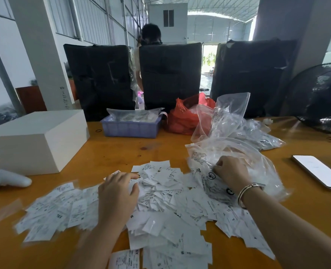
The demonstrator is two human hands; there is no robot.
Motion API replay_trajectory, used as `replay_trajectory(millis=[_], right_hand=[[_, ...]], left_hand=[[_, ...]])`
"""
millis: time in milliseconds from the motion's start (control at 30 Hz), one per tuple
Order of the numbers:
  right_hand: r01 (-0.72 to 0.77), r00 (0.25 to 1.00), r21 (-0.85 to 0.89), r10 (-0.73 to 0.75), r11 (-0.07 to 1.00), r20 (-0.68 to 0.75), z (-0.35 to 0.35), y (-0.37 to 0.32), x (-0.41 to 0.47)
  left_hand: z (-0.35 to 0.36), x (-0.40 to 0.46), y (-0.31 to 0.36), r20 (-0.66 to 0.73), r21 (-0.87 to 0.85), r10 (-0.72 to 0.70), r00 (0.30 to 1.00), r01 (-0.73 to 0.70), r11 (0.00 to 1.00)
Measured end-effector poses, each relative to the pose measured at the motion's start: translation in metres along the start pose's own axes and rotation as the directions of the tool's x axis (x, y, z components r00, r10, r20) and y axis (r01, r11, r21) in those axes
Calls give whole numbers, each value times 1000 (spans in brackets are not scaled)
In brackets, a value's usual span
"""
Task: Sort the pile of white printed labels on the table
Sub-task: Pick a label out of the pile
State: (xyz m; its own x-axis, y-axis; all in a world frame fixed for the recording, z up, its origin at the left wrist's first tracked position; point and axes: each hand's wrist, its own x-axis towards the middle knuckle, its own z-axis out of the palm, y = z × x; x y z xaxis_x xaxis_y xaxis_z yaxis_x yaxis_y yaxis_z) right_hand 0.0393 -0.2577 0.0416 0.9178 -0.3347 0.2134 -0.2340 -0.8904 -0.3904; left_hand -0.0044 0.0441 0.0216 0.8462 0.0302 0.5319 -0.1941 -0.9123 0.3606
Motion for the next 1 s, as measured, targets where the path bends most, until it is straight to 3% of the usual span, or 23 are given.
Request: replay_trajectory(millis=[167,333,467,533,600,667,733,767,800,900,1000], right_hand=[[-16,999,130,20,991,-29,0,2,-4],[47,997,39,-45,998,-63,-5,5,-4],[83,974,-24,-86,996,-209,-10,4,-7],[116,951,52,-96,992,-293,-14,0,-10],[151,927,251,-49,956,-371,-21,-10,-15],[175,947,526,3,832,-321,-28,-24,-22],[121,992,864,-82,490,-93,-34,-42,-39],[43,984,953,-176,301,11,-34,-50,-49],[-36,961,982,-262,187,86,-31,-57,-58],[-170,900,976,-382,134,209,-14,-75,-81],[-135,896,963,-386,233,219,6,-88,-96]], left_hand=[[2,0,-1,-3,-17,14,1000,-14,1000],[3,0,-1,-7,-18,19,1000,-19,1000],[3,-1,-1,-7,-23,27,1000,-27,999],[2,-2,-1,-14,-27,30,999,-30,999],[0,-1,0,-24,-46,46,999,-47,998],[-1,-1,4,-39,-115,95,995,-99,988],[-3,-3,10,-36,-261,114,993,-119,958],[-4,-4,13,-13,-347,100,995,-98,933],[-6,-5,16,36,-440,79,996,-55,896],[-12,-9,22,255,-723,93,962,126,679],[-12,-11,24,342,-832,173,924,212,513]])
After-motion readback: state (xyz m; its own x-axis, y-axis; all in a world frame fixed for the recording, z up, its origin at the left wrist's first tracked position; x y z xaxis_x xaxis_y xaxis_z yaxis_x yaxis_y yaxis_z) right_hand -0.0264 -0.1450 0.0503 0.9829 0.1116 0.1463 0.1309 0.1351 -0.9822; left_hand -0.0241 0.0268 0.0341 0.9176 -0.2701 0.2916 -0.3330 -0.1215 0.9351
